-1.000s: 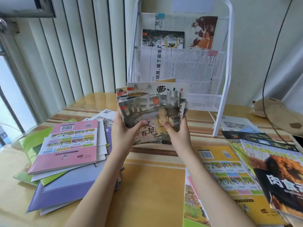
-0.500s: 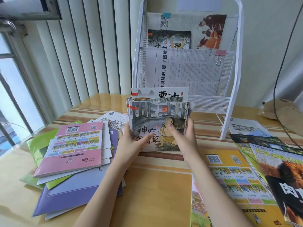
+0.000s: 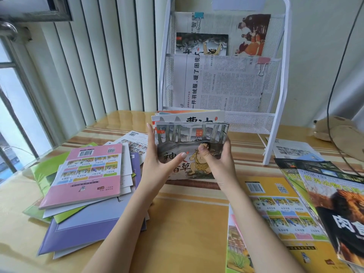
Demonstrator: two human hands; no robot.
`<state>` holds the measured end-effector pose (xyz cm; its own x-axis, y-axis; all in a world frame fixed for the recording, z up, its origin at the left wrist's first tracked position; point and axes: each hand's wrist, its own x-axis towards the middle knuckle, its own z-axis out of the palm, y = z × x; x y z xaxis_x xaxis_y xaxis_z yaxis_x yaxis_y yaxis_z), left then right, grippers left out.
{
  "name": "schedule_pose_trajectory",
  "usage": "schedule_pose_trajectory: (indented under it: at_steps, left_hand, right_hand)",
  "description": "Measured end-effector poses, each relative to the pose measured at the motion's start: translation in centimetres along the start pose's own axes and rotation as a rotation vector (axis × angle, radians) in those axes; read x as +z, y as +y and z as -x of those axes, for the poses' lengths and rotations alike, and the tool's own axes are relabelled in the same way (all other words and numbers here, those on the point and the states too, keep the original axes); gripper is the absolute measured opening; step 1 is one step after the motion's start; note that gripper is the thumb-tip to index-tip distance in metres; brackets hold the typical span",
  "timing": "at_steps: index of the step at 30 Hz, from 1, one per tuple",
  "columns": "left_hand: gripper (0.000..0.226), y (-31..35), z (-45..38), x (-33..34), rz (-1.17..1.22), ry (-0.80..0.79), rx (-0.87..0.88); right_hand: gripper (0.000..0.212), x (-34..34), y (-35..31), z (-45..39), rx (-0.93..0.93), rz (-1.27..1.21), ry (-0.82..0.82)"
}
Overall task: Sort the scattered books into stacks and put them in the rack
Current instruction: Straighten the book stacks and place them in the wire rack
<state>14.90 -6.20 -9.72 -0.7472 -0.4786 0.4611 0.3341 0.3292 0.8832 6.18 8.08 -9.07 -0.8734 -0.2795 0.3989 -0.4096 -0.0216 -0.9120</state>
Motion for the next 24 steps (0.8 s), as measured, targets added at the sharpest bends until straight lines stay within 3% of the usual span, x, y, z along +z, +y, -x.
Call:
schedule_pose_trajectory:
  at_steps: [3,5,7,11,16,18,21,24]
  left_hand:
    - [0.110,-0.2,-0.2,-0.2,0.106,0.038,-0.059]
    - [0.092,-0.3,-0.2,-0.2,0.060,0.035,-0.044]
    - [0.077,-0.4,0.0,0.2,-0.027,0.038,0.015]
    - [0.094,-0.7,0.4,0.6,0.007,0.012,0.021]
    - [0.097,-0.6,0.5,0.6,-0.019,0.030,0.014]
    - [0.104,-0.6,0.5,0.5,-0.032,0.036,0.035]
    - [0.110,-0.6,0.3,0.5,-0.045,0.014,0.053]
    - [0.110,-0.4,0.1,0.4,-0.045,0.024,0.053]
  right_hand:
    - [0.087,-0.3,0.1,-0.2,0.080,-0.082,0.018]
    - [0.099,-0.4,0.3,-0.3,0.123,-0.129,0.014]
    - [0.090,-0.1,0.4,-0.1,0.108,-0.070,0.003]
    - [0.077,0.4,0.4,0.0,0.115,-0.064,-0.034]
    - [0.058,0.2,1.1,-0.2,0.131,-0.037,-0.027]
    - [0.064,0.2,1.2,-0.1,0.106,-0.029,-0.007]
    - [0.055,0.1,1.0,0.0,0.073,-0.031,0.021]
    - [0.085,0.1,1.0,0.0,0.130,-0.033,0.016]
